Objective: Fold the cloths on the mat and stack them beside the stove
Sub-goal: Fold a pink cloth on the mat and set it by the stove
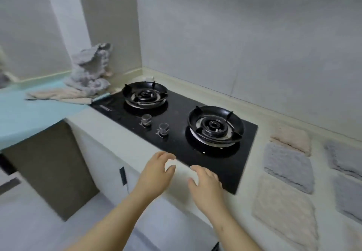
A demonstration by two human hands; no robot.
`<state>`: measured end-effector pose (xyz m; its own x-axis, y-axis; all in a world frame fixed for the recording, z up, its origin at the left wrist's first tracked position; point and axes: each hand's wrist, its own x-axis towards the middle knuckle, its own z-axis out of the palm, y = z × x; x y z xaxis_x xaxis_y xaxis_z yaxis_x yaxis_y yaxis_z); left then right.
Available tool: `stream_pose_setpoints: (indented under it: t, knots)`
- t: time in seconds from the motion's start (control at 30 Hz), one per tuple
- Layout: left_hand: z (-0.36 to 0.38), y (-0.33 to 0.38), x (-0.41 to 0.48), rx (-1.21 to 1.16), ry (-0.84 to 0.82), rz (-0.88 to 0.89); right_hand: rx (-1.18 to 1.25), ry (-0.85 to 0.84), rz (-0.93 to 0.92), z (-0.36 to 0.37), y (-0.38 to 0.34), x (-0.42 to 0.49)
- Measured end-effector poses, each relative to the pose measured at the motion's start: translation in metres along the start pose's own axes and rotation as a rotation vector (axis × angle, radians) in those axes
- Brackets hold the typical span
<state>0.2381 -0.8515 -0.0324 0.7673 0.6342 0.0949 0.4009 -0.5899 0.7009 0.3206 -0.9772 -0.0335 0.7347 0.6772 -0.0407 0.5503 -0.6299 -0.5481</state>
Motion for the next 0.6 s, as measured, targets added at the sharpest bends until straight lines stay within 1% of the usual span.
stream_pose_setpoints:
  t: [0.1,0.2,0.27,0.33,0.43,0.6]
  knots:
    - [-0.066,-0.059,-0.027,-0.071,0.076,-0.189,0.045,-0.104,-0.135,0.051,-0.074,0.005]
    - [-0.133,-0.115,-0.056,-0.094,0.153,-0.301,0.101,-0.2,-0.224,0.1,-0.15,0.005]
    - [-0.172,-0.151,-0.073,-0.063,0.195,-0.35,0.123,-0.249,-0.273,0.131,-0.198,0.004]
    - [-0.208,-0.184,-0.086,-0.015,0.233,-0.387,0.143,-0.272,-0.293,0.158,-0.241,0.003]
    - [-0.252,-0.222,-0.097,0.003,0.285,-0.435,0.228,-0.326,-0.268,0.192,-0.291,0.0]
    - [-0.302,-0.27,-0.096,-0.003,0.296,-0.494,0.283,-0.421,-0.265,0.233,-0.353,0.011]
